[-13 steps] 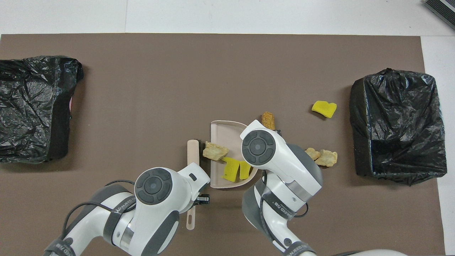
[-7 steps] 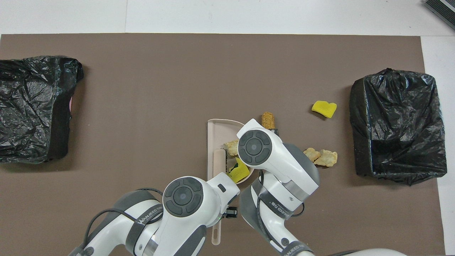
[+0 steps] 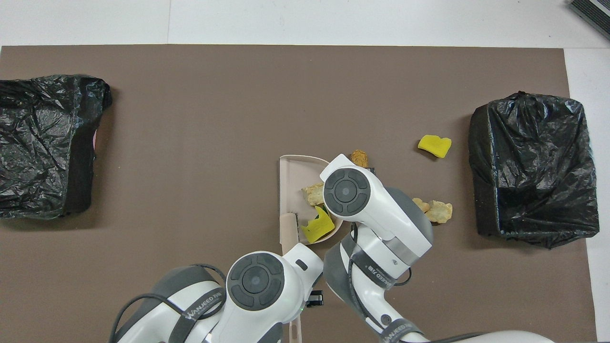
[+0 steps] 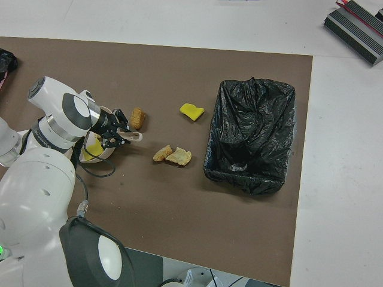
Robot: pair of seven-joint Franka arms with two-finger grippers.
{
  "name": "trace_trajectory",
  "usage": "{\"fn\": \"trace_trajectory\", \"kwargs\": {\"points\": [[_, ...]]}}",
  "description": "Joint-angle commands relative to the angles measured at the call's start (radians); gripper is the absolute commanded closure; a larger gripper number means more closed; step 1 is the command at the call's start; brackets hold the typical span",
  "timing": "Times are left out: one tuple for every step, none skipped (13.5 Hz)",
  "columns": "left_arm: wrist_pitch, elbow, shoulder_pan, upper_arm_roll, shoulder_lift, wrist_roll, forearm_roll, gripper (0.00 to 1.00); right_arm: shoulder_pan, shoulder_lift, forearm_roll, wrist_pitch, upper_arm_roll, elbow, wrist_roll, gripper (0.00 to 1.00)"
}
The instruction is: Sweep and dump trash in bin
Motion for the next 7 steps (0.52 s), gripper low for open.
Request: {"fn": "trace_trajectory", "kwargs": {"points": [[-0.006, -0.074, -0.069, 0.009, -0.079, -0.118, 0.02, 1.0, -0.074, -0.052, 0.032, -0.048, 0.009, 0.007, -0.151, 1.0], [-0.001, -0.086, -0.073, 0.006, -0.09, -0.138, 0.02, 1.0, -0.1, -0.066, 0.032, -0.071, 0.007, 0.016, -0.211, 1.0], [0.007, -0.1, -0.082, 0.004, -0.09, -0.141, 0.02, 1.0, -0.125, -0.075, 0.032, -0.1, 0.007, 0.031, -0.269, 1.0], [0.022, -0.117, -0.112, 0.004, -0.088, -0.151, 0.02, 1.0, -0.152, -0.078, 0.032, -0.133, 0.007, 0.052, -0.324, 1.0], [0.061, -0.137, -0.14, 0.004, -0.085, -0.169, 0.02, 1.0, -0.178, -0.086, 0.032, -0.16, 0.007, 0.072, -0.372, 1.0], [0.109, -0.17, -0.169, 0.004, -0.085, -0.199, 0.02, 1.0, -0.201, -0.089, 0.032, -0.186, 0.004, 0.092, -0.419, 1.0], [0.158, -0.197, -0.189, 0.004, -0.085, -0.215, 0.019, 1.0, -0.229, -0.093, 0.032, -0.208, 0.003, 0.114, -0.475, 1.0]]}}
